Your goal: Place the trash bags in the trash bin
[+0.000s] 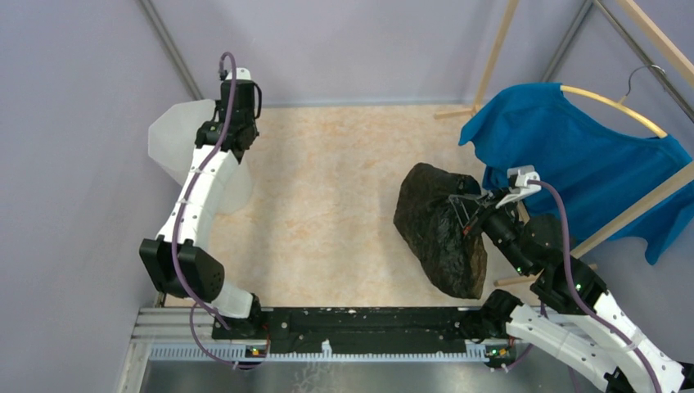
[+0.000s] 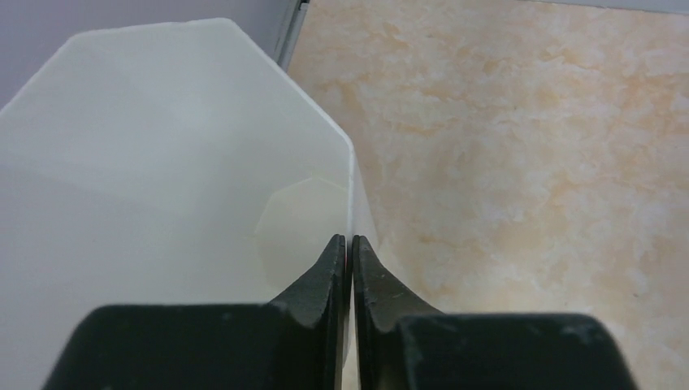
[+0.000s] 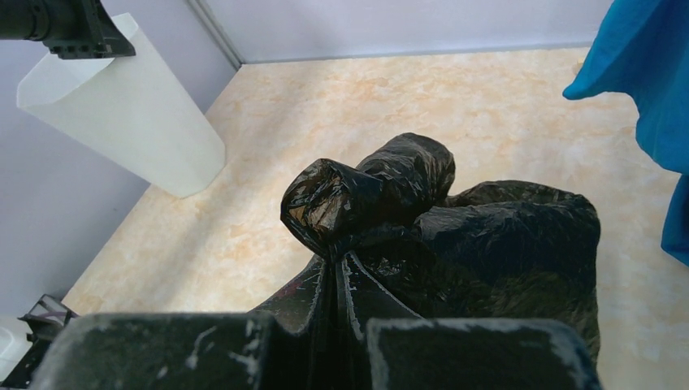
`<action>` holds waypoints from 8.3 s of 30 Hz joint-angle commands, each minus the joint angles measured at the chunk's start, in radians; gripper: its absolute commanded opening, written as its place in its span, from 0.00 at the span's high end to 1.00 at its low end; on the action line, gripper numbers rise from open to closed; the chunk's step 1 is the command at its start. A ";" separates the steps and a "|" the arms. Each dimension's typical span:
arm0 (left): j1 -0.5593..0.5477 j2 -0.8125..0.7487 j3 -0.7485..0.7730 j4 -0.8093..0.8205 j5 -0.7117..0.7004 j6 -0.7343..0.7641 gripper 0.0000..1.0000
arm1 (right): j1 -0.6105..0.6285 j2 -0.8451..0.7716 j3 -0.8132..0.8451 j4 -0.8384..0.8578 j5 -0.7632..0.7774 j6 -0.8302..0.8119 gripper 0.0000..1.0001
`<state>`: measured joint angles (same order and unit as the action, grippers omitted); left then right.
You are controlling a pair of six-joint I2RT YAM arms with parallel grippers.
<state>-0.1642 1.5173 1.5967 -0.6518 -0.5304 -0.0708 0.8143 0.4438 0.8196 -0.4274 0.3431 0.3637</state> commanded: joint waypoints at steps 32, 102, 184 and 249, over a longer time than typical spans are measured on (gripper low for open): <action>-0.914 -0.023 0.024 -0.102 0.148 -0.411 0.97 | 0.005 -0.072 0.130 -0.092 0.180 -0.076 1.00; -0.913 -1.144 -0.528 0.144 0.176 -0.402 0.02 | 0.280 0.692 0.706 0.386 0.140 -0.305 1.00; -0.289 -0.233 0.196 0.117 0.493 -0.367 0.10 | -0.116 0.955 0.917 0.142 -0.923 -0.183 1.00; -0.321 -0.489 -0.417 0.130 0.544 -0.322 0.79 | 0.013 1.242 1.075 0.262 -0.380 0.136 1.00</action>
<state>-0.4835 1.0168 1.2007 -0.5171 0.1913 -0.3973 0.8158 1.6775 1.8996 -0.2089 -0.0132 0.5220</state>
